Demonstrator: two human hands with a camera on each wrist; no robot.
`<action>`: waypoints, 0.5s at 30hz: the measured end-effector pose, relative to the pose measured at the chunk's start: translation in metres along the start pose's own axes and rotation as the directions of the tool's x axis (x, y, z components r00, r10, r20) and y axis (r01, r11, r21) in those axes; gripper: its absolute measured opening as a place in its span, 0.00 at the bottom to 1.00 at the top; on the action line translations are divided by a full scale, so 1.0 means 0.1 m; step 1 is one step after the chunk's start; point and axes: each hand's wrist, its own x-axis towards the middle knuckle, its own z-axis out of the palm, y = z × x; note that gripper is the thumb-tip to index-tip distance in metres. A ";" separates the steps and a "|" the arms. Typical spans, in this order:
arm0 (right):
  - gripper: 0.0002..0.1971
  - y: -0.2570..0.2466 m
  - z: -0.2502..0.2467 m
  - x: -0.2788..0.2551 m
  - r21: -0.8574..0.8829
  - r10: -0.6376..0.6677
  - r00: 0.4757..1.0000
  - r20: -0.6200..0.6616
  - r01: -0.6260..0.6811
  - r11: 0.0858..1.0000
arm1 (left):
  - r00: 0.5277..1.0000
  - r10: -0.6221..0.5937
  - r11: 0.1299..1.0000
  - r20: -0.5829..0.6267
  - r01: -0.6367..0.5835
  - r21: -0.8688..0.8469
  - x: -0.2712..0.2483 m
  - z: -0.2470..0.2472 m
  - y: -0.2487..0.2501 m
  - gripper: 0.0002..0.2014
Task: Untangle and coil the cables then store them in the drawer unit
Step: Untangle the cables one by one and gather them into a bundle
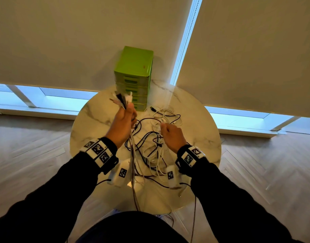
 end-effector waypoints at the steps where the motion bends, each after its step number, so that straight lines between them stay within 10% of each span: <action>1: 0.22 -0.14 -0.02 0.00 0.090 -0.017 0.999 -0.047 0.021 0.996 | 0.999 -0.047 0.998 0.010 0.046 0.045 -0.04 0.03 -0.08 0.17; 9: 0.16 -0.61 0.03 -0.29 0.233 -0.348 0.928 0.128 0.313 0.921 | 0.974 -0.211 0.975 0.089 0.216 -0.056 -0.12 0.15 -0.27 0.27; 15: 0.15 -0.13 0.18 -0.19 0.120 -0.239 0.919 0.315 0.212 0.970 | 0.984 -0.171 0.985 -0.043 0.172 0.009 -0.07 0.15 -0.20 0.15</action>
